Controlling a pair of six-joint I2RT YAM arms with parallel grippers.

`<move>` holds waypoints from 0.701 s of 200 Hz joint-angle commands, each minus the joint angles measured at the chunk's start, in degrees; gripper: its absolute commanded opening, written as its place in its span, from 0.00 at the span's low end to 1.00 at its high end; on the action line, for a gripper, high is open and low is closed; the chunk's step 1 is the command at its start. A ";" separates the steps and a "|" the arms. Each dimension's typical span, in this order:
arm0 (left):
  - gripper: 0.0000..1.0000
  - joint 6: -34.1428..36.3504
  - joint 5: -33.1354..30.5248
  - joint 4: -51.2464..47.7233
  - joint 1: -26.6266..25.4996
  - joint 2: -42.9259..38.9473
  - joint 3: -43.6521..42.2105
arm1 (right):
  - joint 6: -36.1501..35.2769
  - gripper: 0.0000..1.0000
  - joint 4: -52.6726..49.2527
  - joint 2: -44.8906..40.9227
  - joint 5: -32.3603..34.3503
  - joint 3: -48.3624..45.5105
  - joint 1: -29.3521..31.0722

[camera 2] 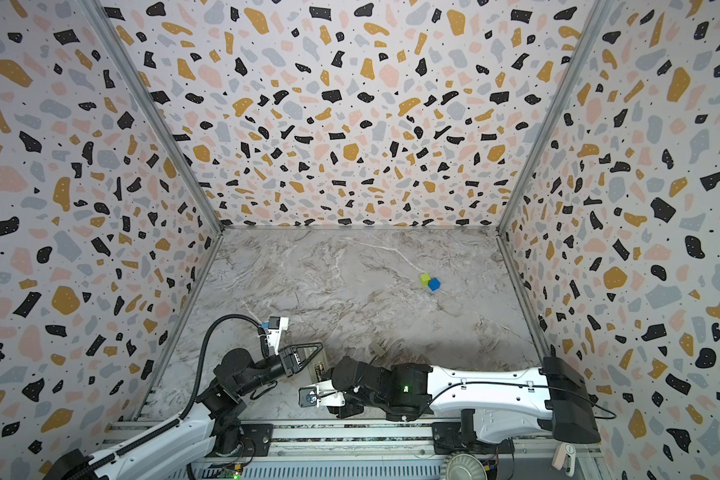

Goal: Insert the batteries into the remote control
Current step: 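Press the second battery down into the compartment with the right gripper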

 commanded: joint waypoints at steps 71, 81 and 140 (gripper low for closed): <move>0.00 0.77 2.64 1.00 -0.25 -1.42 2.30 | -2.25 0.43 -0.05 0.30 -4.19 -0.46 -1.15; 0.00 0.85 2.60 0.84 -0.26 -1.44 2.39 | -2.16 0.43 0.13 0.96 -5.16 -0.49 -1.16; 0.00 0.92 2.78 0.68 -0.27 -1.38 2.58 | -2.30 0.38 2.26 3.74 -5.18 -0.92 -1.67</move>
